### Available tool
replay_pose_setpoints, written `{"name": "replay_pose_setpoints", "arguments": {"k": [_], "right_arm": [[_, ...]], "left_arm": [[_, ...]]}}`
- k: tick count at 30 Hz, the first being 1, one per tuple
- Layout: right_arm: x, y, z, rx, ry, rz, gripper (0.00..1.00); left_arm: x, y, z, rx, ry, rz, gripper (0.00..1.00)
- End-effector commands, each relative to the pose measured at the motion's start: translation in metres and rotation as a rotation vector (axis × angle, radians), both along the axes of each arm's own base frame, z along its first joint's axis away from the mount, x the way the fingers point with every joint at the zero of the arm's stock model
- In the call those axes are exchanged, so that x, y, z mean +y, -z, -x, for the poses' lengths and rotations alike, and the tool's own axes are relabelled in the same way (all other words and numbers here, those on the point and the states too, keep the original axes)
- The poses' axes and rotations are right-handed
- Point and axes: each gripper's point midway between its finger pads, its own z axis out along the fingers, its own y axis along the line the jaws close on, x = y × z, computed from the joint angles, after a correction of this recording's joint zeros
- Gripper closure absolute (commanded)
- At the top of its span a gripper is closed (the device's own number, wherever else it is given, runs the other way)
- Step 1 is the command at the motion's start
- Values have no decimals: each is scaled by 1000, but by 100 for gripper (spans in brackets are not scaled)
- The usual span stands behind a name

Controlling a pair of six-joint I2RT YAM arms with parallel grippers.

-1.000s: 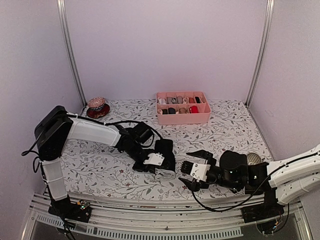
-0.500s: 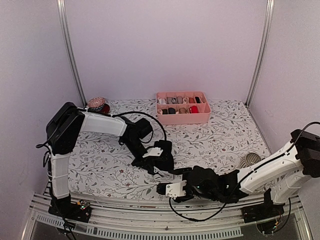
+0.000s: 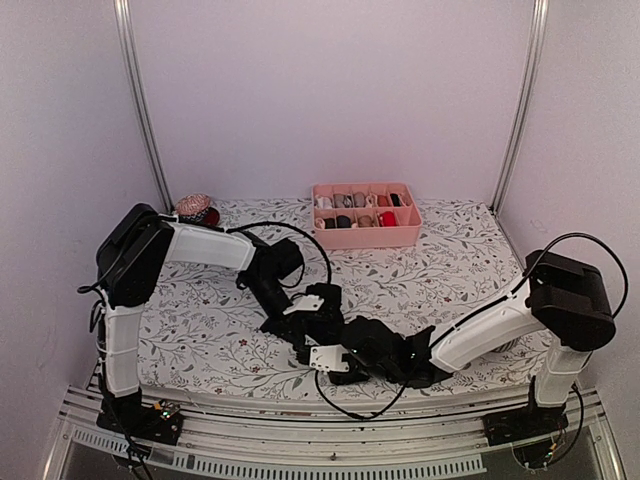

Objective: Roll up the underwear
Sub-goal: Roll the underwear at the center of the board.

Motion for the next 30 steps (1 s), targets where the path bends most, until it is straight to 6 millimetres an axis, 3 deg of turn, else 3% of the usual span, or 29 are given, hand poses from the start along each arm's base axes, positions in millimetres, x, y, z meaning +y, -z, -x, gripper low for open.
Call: {"name": "replay_pose_setpoints", "arguments": {"k": [1,6,12,14,19,30], "right_arm": [[9,14,10,74,-38,11,23],[12,10,15,114,-42,-7,21],[10,-37,22,106,-65,-146,20],[11,-43,29,126,-98,-177,18],[17,-18,35,131,-104,-119,13],[18,19,16,105,4,-36,12]], "left_arm": [[9,8,3,44,-4,-35,100],[9,8,3,45,-5,-35,100],[9,7,4,45,-3,-31,100],[9,7,4,47,-4,-33,100],[9,7,4,48,-6,-32,100],[9,7,5,49,-4,-30,99]]}}
